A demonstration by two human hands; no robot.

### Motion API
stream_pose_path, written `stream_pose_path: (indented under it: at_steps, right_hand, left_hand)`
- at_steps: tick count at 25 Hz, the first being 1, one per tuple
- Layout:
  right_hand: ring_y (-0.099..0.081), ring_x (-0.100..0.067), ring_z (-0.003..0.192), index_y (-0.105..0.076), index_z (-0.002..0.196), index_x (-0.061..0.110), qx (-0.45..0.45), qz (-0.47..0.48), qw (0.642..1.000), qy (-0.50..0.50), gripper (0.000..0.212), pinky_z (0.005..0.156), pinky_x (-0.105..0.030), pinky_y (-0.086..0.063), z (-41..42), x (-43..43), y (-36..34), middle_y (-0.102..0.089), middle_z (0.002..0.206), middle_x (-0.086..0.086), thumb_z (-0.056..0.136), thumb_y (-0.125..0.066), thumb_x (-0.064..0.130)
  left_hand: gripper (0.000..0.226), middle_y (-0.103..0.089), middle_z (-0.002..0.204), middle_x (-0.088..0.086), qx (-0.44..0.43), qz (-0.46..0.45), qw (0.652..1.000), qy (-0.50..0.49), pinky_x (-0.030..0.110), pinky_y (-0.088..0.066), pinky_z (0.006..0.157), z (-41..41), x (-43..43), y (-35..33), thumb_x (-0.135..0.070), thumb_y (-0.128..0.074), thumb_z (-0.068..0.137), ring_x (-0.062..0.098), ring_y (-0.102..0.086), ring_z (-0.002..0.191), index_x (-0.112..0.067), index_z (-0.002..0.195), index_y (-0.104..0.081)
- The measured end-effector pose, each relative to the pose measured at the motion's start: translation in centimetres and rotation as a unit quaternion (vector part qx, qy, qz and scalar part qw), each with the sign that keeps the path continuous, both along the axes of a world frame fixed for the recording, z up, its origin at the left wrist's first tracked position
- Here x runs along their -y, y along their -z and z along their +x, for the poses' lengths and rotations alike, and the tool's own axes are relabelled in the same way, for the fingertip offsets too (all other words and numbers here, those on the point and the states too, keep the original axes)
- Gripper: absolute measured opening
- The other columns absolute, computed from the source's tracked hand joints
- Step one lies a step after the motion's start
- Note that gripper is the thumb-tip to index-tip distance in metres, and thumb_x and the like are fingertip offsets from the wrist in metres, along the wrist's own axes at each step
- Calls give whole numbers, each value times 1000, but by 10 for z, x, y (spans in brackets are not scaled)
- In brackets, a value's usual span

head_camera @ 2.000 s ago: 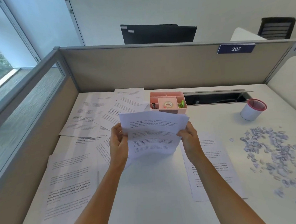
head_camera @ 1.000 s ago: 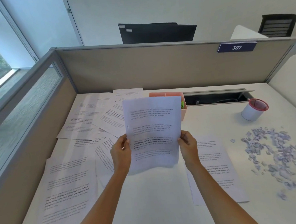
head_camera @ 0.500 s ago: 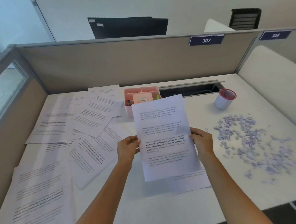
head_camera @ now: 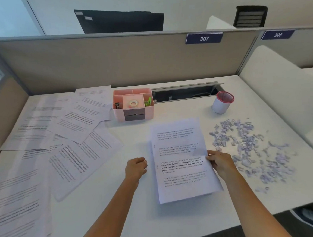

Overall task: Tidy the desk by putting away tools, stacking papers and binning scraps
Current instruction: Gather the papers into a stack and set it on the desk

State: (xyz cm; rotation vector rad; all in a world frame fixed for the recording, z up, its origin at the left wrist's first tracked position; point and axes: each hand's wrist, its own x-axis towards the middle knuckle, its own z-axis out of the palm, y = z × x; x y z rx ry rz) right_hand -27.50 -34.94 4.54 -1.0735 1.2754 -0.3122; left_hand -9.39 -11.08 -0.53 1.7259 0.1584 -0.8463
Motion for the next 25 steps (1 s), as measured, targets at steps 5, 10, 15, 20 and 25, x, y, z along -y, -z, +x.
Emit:
stream_pose_path:
  at_steps: [5, 10, 15, 20, 25]
  right_hand:
    - [-64, -33, 79, -65, 107, -12, -24, 12, 999, -29, 31, 84, -44, -55, 3, 16, 22, -66, 103, -23, 84, -48, -23]
    - [-67, -34, 92, -68, 112, -5, -54, 12, 996, -67, 37, 95, -47, -52, 18, 22, 44, -70, 105, -20, 82, -51, -19]
    - [-69, -34, 89, -76, 100, 6, -91, -55, 991, -80, 36, 86, -45, -57, 29, 13, 47, -74, 92, -12, 79, -54, -12]
    - [-62, -32, 109, -68, 117, 2, -170, -177, 961, -128, 36, 88, -34, -49, 30, 0, 39, -68, 118, -13, 86, -52, -4]
    - [-55, -46, 114, -58, 114, -17, -230, -241, 929, -165, 31, 98, -51, -47, 32, -8, 41, -60, 119, -33, 88, -49, -3]
  left_hand:
    - [38, -65, 117, 16, -9, 28, 1000, -5, 36, -54, 92, -10, 15, 8, -5, -62, 89, 24, -64, 97, 0, 126, -58]
    - [17, -66, 106, 12, -6, 35, 999, -12, 39, -54, 93, -15, 25, 8, -4, -62, 87, 24, -63, 92, -8, 102, -68]
    - [22, -67, 109, 10, 11, 54, 998, -10, 42, -52, 96, -13, 27, 12, -5, -61, 87, 23, -63, 96, -9, 107, -68]
    - [36, -66, 119, 10, 37, 86, 996, 2, 43, -49, 100, -15, 28, 15, -10, -61, 86, 26, -62, 108, -7, 122, -63]
    - [37, -63, 123, 9, 47, 111, 992, 19, 42, -48, 101, -15, 31, 10, -8, -58, 87, 27, -59, 114, -7, 123, -62]
